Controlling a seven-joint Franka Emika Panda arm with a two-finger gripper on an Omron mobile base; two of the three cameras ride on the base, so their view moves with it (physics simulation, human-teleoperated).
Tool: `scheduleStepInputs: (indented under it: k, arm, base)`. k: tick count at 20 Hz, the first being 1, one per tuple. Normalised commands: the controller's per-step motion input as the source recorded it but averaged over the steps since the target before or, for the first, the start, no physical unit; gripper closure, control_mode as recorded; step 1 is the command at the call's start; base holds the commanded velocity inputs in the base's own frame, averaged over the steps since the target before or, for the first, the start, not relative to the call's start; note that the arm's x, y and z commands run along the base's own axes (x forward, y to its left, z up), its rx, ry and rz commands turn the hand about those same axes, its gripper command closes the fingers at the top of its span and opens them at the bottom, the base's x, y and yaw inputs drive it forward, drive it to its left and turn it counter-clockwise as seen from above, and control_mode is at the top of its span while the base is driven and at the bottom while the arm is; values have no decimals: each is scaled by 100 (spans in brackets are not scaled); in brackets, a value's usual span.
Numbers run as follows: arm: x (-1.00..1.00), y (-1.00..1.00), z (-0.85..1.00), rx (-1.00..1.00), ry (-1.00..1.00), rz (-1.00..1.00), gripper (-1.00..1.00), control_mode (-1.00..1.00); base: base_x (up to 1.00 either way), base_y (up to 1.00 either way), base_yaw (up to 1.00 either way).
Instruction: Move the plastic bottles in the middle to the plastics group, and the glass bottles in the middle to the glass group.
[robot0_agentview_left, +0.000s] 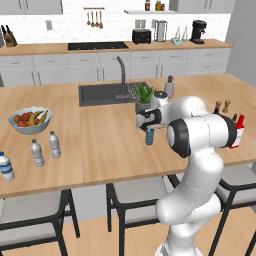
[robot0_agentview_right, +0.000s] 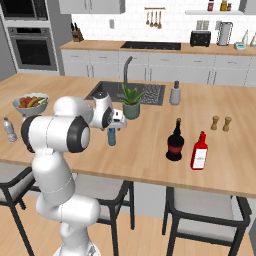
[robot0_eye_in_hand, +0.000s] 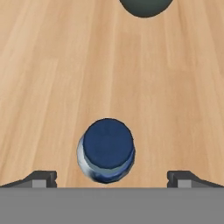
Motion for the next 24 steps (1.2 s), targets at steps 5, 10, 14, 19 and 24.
scheduleStepInputs:
  k: [5, 10, 14, 19, 24]
  arm:
    - [0, 0, -1, 0, 0, 2, -100, -100]
    - [0, 0, -7, 0, 0, 1, -100, -100]
    - [0, 0, -15, 0, 0, 0, -100, -100]
    - [0, 0, -13, 0, 0, 0, -100, -100]
    - [0, 1, -9, 0, -1, 0, -100, -100]
  base:
    - [0, 0, 0]
    - [0, 0, 0]
    - [0, 0, 0]
    - [0, 0, 0]
    - [0, 0, 0]
